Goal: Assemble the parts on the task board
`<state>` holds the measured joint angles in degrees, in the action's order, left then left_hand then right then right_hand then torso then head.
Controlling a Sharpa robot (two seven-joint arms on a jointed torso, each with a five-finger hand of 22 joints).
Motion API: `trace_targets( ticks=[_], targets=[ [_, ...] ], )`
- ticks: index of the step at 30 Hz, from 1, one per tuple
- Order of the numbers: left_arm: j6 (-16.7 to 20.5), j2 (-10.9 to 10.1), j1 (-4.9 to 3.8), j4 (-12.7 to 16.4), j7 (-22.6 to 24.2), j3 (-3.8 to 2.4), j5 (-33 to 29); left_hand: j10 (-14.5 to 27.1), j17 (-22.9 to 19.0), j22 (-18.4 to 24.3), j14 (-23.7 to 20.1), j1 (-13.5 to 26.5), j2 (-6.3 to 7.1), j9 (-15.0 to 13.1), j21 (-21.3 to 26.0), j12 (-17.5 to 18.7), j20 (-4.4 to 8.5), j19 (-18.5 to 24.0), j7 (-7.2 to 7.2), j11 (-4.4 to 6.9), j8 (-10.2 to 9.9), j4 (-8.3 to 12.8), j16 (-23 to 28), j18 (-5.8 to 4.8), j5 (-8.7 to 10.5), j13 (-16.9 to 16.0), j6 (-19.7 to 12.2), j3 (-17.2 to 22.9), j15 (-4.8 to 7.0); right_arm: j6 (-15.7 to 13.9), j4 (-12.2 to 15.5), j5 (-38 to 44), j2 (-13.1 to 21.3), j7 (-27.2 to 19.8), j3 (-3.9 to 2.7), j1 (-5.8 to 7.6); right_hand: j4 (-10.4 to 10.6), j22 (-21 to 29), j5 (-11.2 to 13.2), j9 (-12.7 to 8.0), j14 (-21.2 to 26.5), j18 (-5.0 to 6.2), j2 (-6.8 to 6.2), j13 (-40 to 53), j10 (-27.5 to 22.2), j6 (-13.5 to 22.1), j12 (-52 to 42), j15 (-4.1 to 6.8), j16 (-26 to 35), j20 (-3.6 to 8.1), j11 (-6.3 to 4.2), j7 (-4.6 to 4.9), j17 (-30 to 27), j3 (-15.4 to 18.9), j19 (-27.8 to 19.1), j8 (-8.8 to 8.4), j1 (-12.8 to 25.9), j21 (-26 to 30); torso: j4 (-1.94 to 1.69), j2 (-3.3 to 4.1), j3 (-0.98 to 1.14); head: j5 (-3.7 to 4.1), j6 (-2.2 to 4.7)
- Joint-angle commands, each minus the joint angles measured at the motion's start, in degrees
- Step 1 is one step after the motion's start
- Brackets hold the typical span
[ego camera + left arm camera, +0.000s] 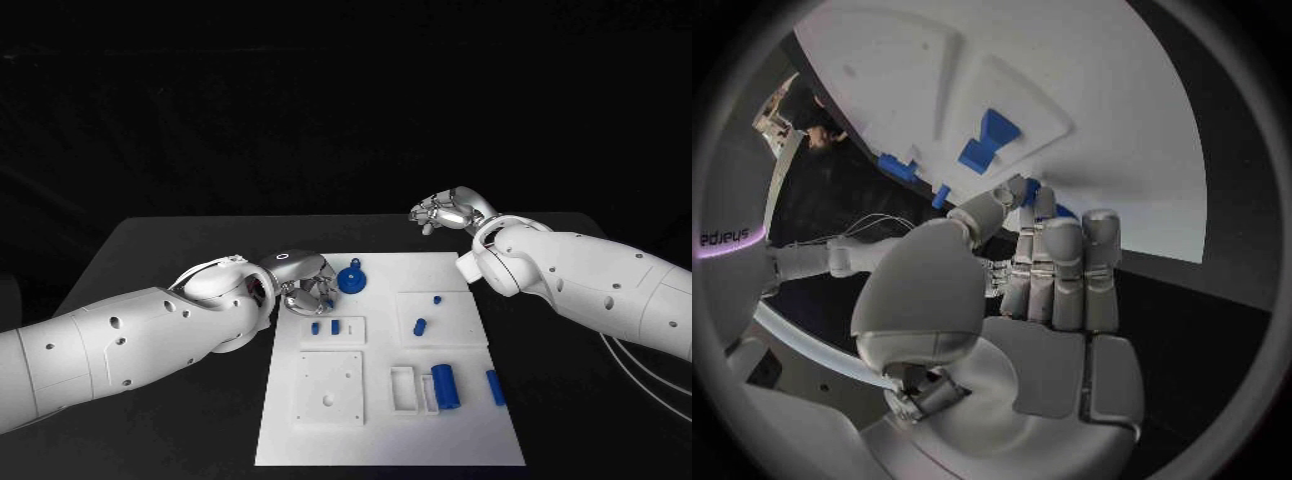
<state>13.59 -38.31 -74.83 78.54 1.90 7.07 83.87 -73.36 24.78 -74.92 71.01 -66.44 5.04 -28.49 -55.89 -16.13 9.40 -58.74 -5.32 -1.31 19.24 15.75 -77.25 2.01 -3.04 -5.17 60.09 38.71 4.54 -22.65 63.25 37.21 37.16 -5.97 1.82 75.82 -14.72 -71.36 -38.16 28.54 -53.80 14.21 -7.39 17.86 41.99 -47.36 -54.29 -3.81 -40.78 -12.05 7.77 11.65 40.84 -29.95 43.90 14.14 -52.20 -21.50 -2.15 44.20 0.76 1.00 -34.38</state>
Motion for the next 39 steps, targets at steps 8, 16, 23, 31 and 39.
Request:
trace_targets(
  ticks=[8, 16, 23, 31, 39],
  targets=[
    [0.4, 0.1, 0.27, 0.8, 1.3, 0.30, 3.7, -0.9, -0.1, -1.0, 0.0, -0.6, 0.11, -0.1, -0.4, 0.1, 0.88, 0.3, -0.04, -0.24, 0.3, -0.1, -0.4, 4.58, -0.30, -0.1, 0.6, 0.4, 0.36, 0.8, 0.0, 0.0, 0.0, -0.6, -0.04, -0.10, -0.1, -0.1, -0.3, -0.1, 0.4, 0.79, 0.58, -0.1, -0.3, 0.4, -0.3, -0.07, -0.3, 0.19, 0.11, -0.16, -0.1, 0.3, -0.2, 0.24, 0.0, 0.3, 0.01, -0.01, 0.02, 0.01, -0.10],
    [1.7, -0.1, 0.27, 0.9, 1.5, 0.33, 3.2, -0.5, -0.1, -1.0, -0.2, -0.9, 1.11, 0.2, -0.5, 0.5, 0.92, 0.4, -0.23, -0.34, -0.2, 0.1, -0.4, 4.56, -0.29, -0.1, 0.0, 0.5, 0.27, 0.8, -0.1, 0.0, 0.0, -0.6, -0.04, -0.13, -0.1, -0.1, -0.3, -0.1, 0.4, 0.79, 0.58, -0.2, -0.3, 0.4, -0.3, -0.07, -0.3, 0.19, 0.11, -0.16, -0.1, 0.3, -0.2, 0.25, 0.0, 0.3, 0.00, 0.00, 0.00, 0.03, -0.14],
    [3.3, -0.3, 0.27, 1.0, 2.3, 0.34, 1.7, 3.7, -0.9, -0.7, -1.6, -2.5, 4.65, 1.5, 0.1, 3.3, -0.32, 1.4, -2.40, -2.07, -3.2, 0.6, 0.6, 4.70, -0.12, 0.9, -5.5, 0.3, -1.37, 0.9, -0.1, 0.0, 0.0, -0.6, -0.04, -0.13, -0.2, -0.1, -0.3, -0.1, 0.4, 0.79, 0.56, -0.2, -0.3, 0.4, -0.4, -0.07, -0.3, 0.19, 0.11, -0.16, -0.1, 0.4, -0.2, 0.25, 0.0, 0.3, -0.02, -0.02, -0.01, 0.04, -0.09],
    [5.4, -0.4, 0.28, 0.8, 3.4, 0.34, 0.7, 5.6, -1.2, -0.5, -2.1, -3.1, 6.08, 1.9, 0.5, 4.7, -1.37, 1.9, -2.60, -3.05, -4.0, 0.3, 0.9, 5.21, -0.13, 1.1, -7.2, -0.1, -2.35, 0.9, -0.1, 0.0, 0.0, -0.5, -0.04, -0.15, -0.2, -0.1, -0.3, -0.1, 0.5, 0.79, 0.57, -0.2, -0.3, 0.4, -0.4, -0.07, -0.3, 0.19, 0.11, -0.16, -0.1, 0.4, -0.2, 0.26, 0.0, 0.3, 0.01, 0.00, 0.00, 0.03, -0.03],
    [5.7, -0.6, 0.29, 0.5, 3.3, 0.33, 0.2, 6.0, -1.3, -0.5, -2.0, -3.7, 6.66, 2.1, 0.5, 5.0, -1.60, 1.7, -2.77, -3.23, -4.2, 0.4, 0.8, 5.52, -0.20, 1.0, -7.9, 0.0, -2.53, 1.0, -0.1, 0.0, 0.1, -0.5, -0.04, -0.16, -0.2, -0.1, -0.3, -0.1, 0.5, 0.79, 0.57, -0.3, -0.4, 0.4, -0.4, -0.07, -0.3, 0.19, 0.11, -0.16, -0.1, 0.4, -0.2, 0.27, 0.0, 0.3, 0.04, 0.02, 0.00, 0.05, -0.02]
  ],
)
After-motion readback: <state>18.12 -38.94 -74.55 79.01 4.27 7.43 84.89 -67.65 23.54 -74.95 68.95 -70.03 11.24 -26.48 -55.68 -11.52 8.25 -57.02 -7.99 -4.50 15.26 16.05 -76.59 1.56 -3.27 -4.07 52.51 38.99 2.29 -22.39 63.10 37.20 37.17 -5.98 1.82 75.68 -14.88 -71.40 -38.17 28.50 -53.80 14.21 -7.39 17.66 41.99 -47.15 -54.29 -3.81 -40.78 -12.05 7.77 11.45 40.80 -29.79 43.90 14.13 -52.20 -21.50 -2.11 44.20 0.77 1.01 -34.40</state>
